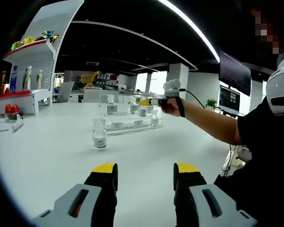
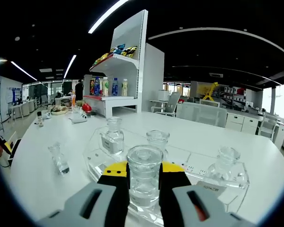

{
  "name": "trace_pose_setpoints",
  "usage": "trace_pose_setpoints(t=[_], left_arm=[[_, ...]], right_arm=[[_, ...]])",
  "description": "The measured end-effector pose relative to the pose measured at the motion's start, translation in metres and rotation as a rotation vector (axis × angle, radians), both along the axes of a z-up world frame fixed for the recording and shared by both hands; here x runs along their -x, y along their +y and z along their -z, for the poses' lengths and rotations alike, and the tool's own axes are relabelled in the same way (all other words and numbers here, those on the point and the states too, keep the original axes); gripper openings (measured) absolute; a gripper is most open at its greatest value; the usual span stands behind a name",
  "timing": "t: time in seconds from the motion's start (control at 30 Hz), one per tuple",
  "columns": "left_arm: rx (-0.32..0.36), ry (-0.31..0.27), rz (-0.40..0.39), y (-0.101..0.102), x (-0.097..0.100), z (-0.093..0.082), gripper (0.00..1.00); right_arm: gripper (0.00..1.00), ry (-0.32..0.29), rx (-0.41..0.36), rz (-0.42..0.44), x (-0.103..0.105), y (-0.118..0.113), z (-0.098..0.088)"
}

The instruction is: Identify the label on the chemical reagent bottle, grasp the chemical reagent bottle, and place it in the designated position on the reagent rack

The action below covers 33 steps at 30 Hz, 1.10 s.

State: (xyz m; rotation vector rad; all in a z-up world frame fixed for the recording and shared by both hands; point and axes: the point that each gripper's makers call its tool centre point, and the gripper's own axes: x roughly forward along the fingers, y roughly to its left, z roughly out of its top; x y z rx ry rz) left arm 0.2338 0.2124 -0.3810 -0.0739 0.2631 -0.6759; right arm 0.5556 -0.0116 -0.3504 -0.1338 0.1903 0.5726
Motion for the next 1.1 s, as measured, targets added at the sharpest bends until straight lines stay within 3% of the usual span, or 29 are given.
trace_pose_setpoints(t=[0.5, 1.1], left_arm=[[-0.001, 0.014, -0.008, 0.005, -0.001, 0.005, 0.47], [-0.007, 0.025, -0.006, 0.001, 0.000, 0.008, 0.47]], right_arm=[[0.22, -0.042, 0.043, -0.015, 0.001, 0.016, 0.008], [0.22, 0.002, 0.027, -0.011, 0.000, 0.016, 0.024]])
